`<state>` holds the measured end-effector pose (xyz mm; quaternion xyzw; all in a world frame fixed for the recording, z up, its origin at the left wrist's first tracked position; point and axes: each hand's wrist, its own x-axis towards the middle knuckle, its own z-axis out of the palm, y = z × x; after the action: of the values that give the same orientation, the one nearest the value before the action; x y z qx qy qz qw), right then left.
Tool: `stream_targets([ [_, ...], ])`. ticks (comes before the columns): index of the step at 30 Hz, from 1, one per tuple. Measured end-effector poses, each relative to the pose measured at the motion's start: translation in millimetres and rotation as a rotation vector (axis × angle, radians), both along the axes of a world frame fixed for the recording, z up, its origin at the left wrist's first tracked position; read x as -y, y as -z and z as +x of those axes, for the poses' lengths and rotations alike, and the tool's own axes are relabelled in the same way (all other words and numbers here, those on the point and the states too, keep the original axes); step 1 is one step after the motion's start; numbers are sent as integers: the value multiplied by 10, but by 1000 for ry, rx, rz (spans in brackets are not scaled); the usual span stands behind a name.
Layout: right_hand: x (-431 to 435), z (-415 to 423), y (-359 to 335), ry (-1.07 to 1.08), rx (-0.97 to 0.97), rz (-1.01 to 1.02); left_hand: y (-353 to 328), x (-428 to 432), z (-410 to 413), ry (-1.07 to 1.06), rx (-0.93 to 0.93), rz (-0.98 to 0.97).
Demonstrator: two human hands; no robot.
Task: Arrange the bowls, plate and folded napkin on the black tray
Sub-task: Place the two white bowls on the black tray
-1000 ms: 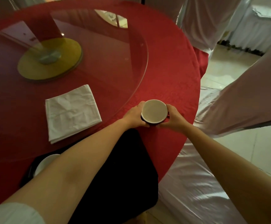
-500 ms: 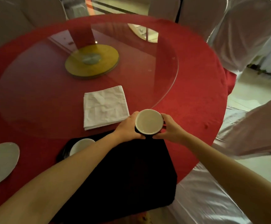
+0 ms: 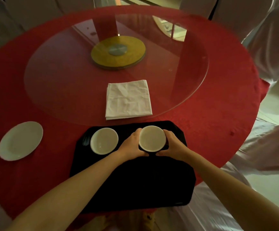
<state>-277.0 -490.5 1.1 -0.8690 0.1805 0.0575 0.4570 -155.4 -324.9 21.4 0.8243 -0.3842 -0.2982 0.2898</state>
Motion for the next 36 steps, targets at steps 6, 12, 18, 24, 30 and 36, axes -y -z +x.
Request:
stream_targets([
  [6,-49,-11,7,-11,-34,-7,20,-40,-65,-24,-6,60],
  [12,-31,34,-167,-106,-146,-101,-93,-51,-18,85,-52,239],
  [18,-4,305,-584,-242,-225,-313,-627,-186,380,139,154,234],
  [24,-259,854,-1036,-384,-204,-575,-975,-593,812,11,350,418],
  [30,-768,1473,-1312,-488,-176,-683,-1083,-1225,1081,-130,351,538],
  [36,-1379,2115,-1486,-558,-180,-720,-1175,-1913,1438,-234,337,564],
])
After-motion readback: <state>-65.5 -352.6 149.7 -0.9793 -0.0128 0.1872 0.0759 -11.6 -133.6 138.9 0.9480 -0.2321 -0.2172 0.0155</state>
